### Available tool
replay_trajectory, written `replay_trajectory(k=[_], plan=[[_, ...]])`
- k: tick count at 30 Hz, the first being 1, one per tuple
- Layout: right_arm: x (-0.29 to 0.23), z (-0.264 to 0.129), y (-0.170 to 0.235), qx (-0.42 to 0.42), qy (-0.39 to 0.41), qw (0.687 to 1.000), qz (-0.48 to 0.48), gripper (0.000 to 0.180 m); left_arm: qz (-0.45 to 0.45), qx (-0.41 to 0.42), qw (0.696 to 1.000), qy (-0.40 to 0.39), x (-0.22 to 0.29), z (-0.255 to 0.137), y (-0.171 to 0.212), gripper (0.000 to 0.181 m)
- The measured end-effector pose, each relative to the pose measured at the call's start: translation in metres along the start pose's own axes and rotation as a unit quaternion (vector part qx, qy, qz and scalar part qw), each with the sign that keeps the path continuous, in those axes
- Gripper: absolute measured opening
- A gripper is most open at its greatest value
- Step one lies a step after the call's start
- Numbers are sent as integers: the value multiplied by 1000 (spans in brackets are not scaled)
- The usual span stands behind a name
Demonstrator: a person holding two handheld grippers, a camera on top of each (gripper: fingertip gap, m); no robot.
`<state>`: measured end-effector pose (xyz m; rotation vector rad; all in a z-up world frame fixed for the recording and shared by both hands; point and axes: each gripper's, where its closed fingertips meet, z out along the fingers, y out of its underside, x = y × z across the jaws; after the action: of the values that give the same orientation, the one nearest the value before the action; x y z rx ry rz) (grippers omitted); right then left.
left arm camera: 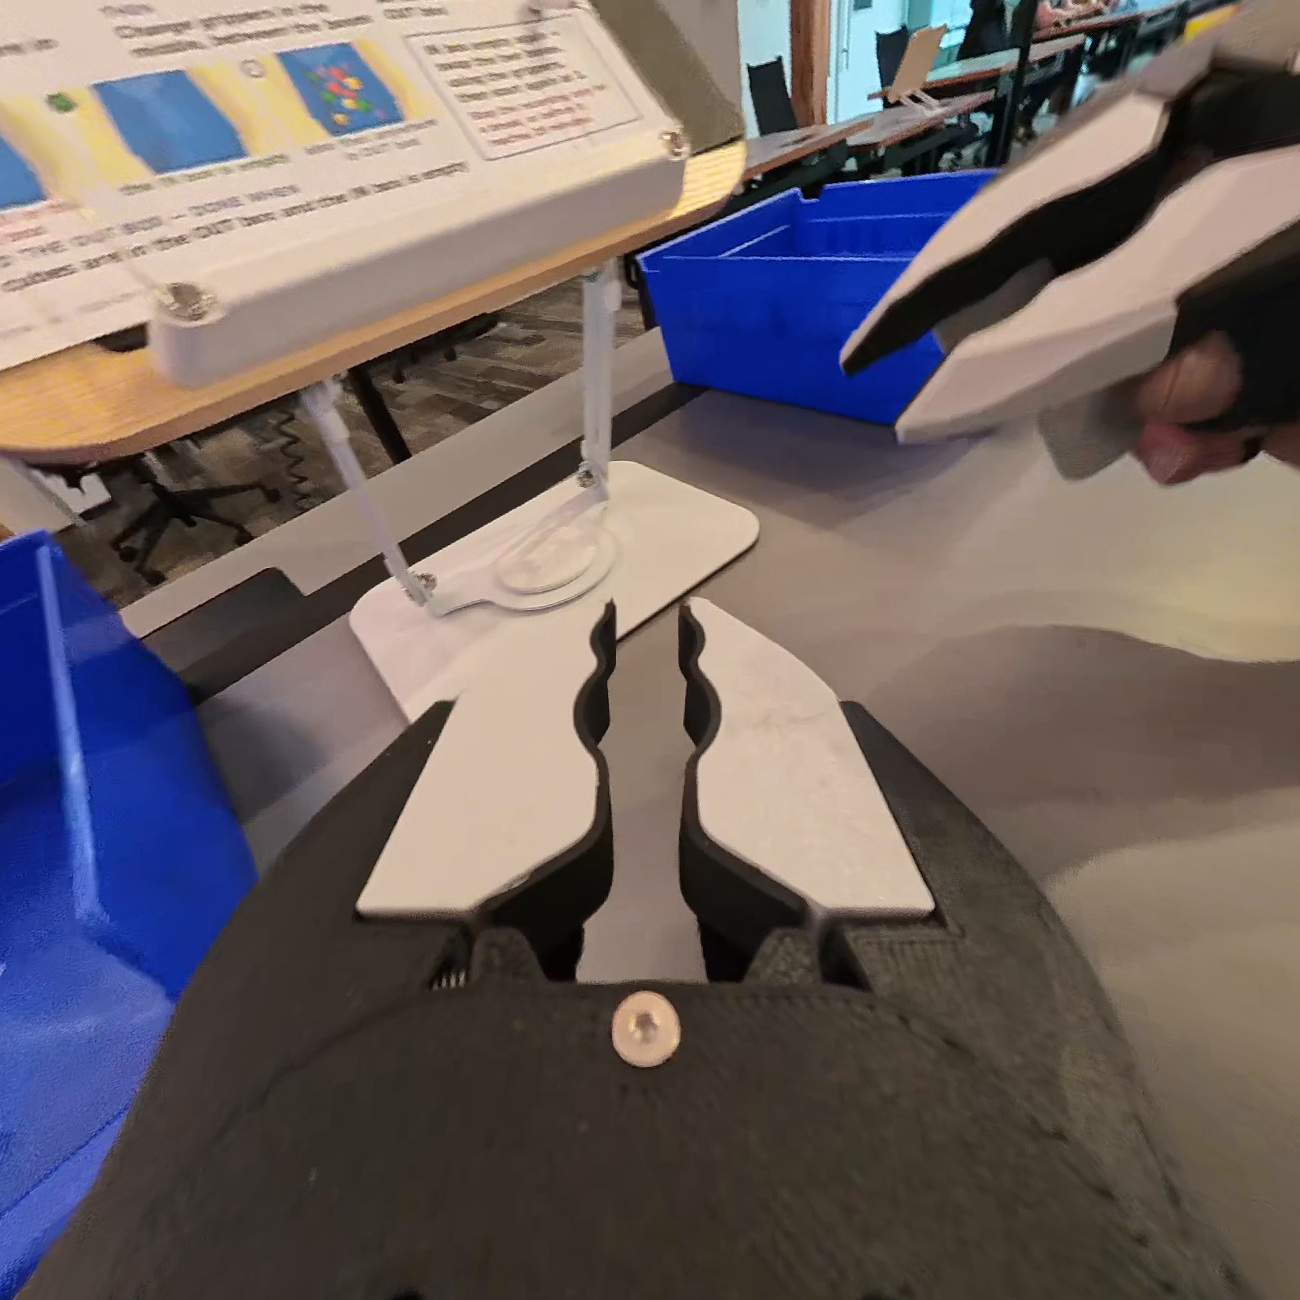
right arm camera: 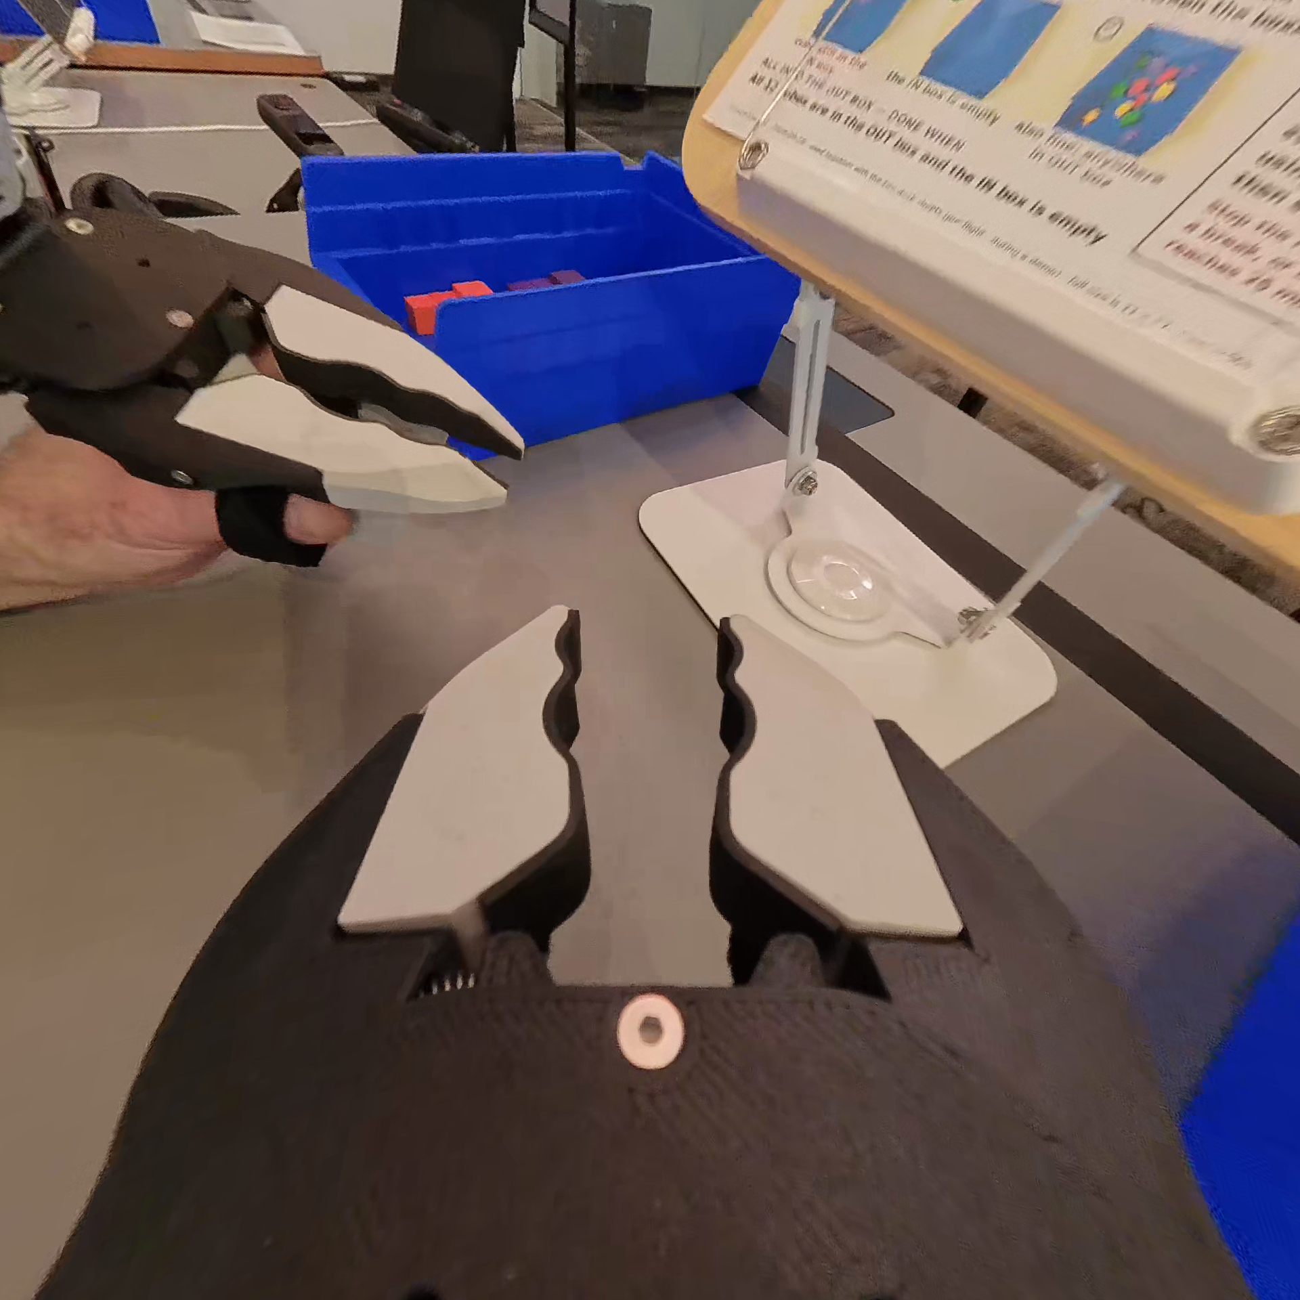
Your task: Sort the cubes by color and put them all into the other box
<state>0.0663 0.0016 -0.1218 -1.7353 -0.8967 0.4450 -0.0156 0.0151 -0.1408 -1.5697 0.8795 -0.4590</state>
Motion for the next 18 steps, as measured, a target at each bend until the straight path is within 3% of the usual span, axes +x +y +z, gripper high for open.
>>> replay_trajectory(k=[6,13,18], plan=[[-7,30,23,-9,9,1000,-26,42,-33,4,999,16,-2,1,3,26],[-1,30,36,-20,13,1000,-19,43,-37,-6,999,23,-1,6,7,30],[17,27,47,-51,62,995,-50,48,-26,-22,999,6,-5,9,13,33]])
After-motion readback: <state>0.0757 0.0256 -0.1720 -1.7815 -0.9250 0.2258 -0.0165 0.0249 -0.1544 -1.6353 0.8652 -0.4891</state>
